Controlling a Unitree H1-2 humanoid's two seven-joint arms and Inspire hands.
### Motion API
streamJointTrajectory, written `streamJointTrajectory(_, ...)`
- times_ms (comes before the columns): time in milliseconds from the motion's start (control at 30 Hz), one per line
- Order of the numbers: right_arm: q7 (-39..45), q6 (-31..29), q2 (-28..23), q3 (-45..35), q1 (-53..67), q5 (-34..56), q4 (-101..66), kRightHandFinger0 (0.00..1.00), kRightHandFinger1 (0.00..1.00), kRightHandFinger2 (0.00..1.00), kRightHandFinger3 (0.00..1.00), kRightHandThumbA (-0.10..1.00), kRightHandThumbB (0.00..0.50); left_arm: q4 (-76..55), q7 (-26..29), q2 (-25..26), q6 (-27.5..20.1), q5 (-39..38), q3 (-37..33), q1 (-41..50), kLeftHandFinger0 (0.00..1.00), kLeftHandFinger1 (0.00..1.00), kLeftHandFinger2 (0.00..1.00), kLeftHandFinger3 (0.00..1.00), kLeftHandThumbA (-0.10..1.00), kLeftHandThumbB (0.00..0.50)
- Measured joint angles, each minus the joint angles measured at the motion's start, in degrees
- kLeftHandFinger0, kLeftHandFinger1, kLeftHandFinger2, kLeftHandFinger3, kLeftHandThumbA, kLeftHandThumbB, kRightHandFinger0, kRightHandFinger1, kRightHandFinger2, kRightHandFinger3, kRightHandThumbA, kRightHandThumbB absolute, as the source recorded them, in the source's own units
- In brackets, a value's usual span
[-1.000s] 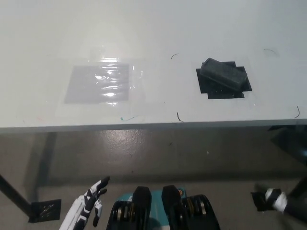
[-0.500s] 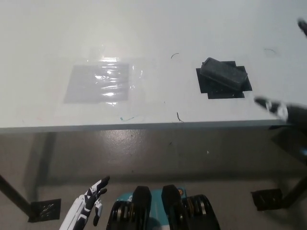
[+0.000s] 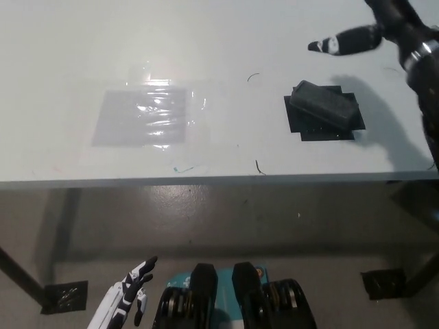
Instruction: A whiteboard eraser is kept on the black marked spot on the table infront of the robot and the robot uses its right hand to swipe it back and forth on the table twice to clean it
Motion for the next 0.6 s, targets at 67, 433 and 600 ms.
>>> streamJointTrajectory(67,0.19,0.63,0.59,1.46,-2.39,-0.5,5.11,1.0,1.0,1.0,1.0,1.0,0.383,0.0,0.02,0.0,0.0,0.04,0.0,-0.1,1.0,1.0,1.0,1.0,1.0,0.5)
streamJointTrajectory(433,0.4,2.74,5.66,8.08,-12.2,-1.88,40.77,1.0,1.0,1.0,1.0,1.0,0.352,0.0,0.05,-0.01,-0.01,0.6,-0.01,-0.15,1.0,1.0,1.0,1.0,1.0,0.5)
streamJointTrajectory(600,0.09,2.96,8.18,9.15,-16.18,-2.16,55.69,1.0,1.0,1.0,1.0,1.0,0.323,-0.3,0.05,0.01,-0.2,1.3,0.02,-0.17,1.0,1.0,1.0,1.0,1.0,0.5)
